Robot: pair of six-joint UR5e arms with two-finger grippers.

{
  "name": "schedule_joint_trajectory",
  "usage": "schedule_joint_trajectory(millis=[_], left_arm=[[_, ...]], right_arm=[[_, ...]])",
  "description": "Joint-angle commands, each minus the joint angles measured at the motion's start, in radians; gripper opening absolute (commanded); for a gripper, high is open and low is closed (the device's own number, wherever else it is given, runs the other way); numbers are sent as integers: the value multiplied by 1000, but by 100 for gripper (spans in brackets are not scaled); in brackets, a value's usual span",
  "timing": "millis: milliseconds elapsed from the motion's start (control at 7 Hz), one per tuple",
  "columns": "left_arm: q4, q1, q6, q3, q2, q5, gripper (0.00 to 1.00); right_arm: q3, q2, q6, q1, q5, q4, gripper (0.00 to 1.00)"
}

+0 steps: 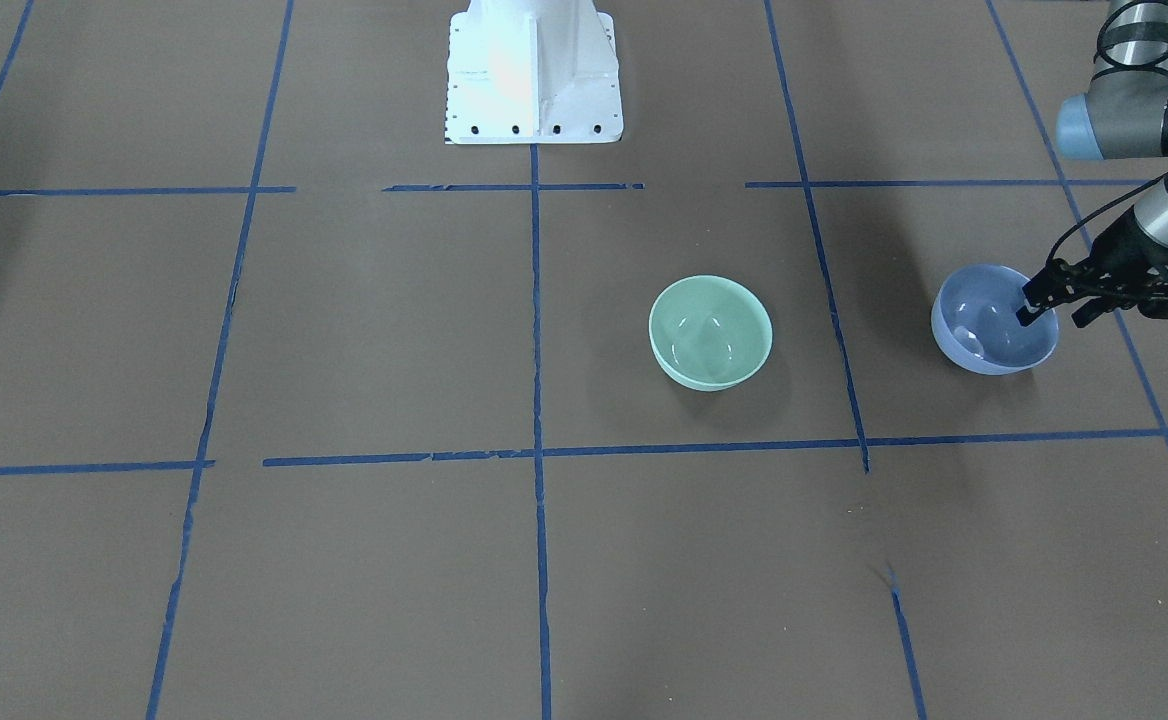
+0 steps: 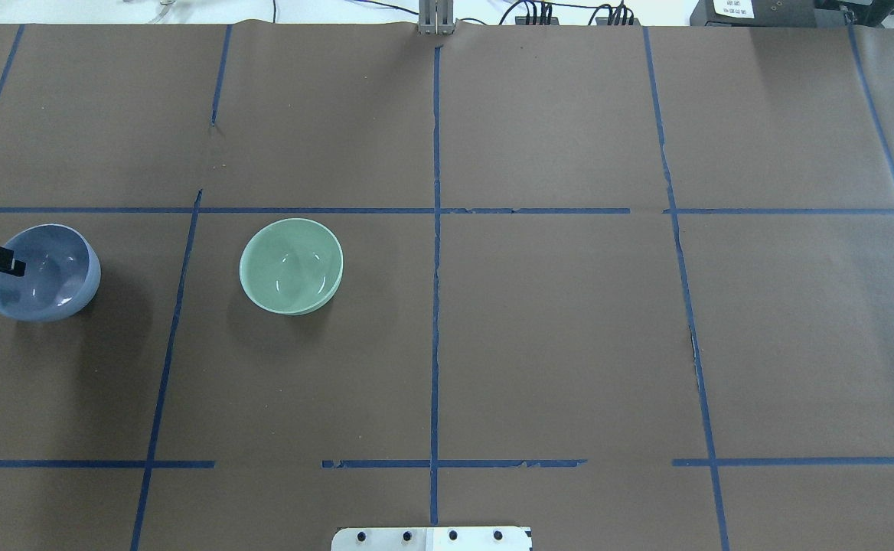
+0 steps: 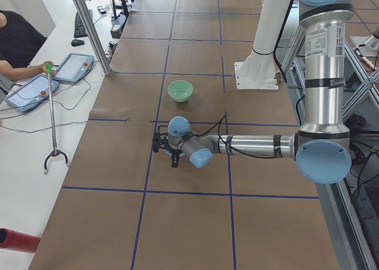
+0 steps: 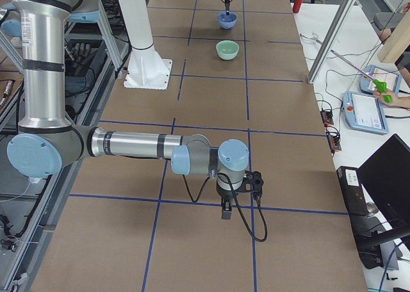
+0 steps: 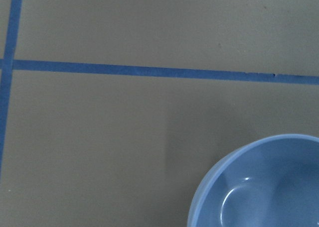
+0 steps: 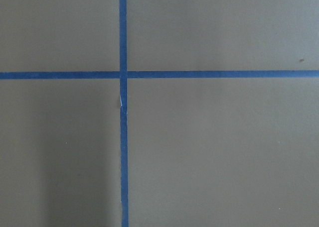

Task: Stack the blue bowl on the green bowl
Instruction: 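Move the left gripper down to the rim of the blue bowl, then close the left gripper on the blue bowl rim and lift it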

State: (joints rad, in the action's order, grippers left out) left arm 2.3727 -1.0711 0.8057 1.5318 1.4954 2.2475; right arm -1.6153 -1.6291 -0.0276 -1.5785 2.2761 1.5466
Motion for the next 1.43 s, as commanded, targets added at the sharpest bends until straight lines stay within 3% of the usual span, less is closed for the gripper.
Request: schedule_joint_trajectory(millis=[0,286,429,571,714,857,1000,1286], left_arm=[[0,7,-8,-2,2,1,56],[2,7,-22,-1,2,6,10],[0,7,-34,1,0,6,0],[-3,2,-34,22,-9,10,0],[-21,-4,-34,106,-35,39,0],[-47,-3,-37,161,-49,158,0],[-87,-60,-57,227,-78,190,0],[-485,-119,-260,460,-77,190,0]], right_arm=[[0,0,0,0,-1,0,100],[0,0,0,0,-1,0,100],[0,0,0,0,0,0,100],[0,0,0,0,-1,0,100],[0,0,0,0,-1,0,100],[0,0,0,0,0,1,100],[0,0,0,0,0,0,100],[0,0,0,0,-1,1,100]])
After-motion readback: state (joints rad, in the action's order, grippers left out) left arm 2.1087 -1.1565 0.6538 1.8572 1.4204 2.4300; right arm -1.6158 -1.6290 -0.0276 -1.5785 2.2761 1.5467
